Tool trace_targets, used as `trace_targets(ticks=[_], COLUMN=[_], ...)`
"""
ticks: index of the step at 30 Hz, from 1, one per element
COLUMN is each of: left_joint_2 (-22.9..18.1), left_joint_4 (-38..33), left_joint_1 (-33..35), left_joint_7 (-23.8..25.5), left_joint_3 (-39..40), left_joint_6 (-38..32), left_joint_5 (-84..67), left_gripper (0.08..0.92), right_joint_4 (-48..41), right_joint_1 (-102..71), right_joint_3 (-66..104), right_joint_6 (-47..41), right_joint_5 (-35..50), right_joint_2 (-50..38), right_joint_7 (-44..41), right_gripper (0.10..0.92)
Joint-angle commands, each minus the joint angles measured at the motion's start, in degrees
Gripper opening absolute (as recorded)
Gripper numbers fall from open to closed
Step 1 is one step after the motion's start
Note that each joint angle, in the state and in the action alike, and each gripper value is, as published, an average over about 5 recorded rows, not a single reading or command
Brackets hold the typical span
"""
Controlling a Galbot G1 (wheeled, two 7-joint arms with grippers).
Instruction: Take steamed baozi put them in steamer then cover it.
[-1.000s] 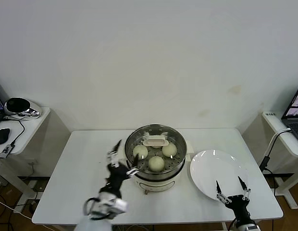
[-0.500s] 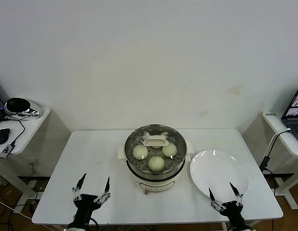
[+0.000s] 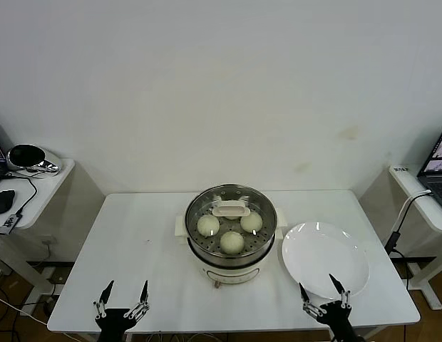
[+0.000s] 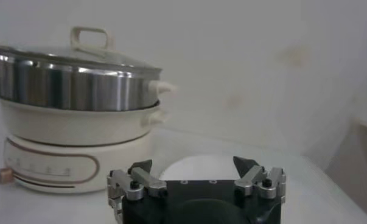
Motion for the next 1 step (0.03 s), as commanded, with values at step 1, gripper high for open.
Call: trace_targets(ticks=[1], left_joint_2=[-0.4], left_joint_4=[1.9], left_joint_1=[2.1], left_joint_7=[0.9], left_joint_3=[-1.7], left_joint_6=[-1.1], left_joint_5=[-3.0], left_gripper=[0.823], right_joint_4=[1.8], right_joint_1=[-1.7], right_joint_3=[-1.3], right_joint_6=[-1.7], right_joint_5=[1.2], right_joint_2=[-0.7], right_joint_7=[0.4], right_gripper=[0.823])
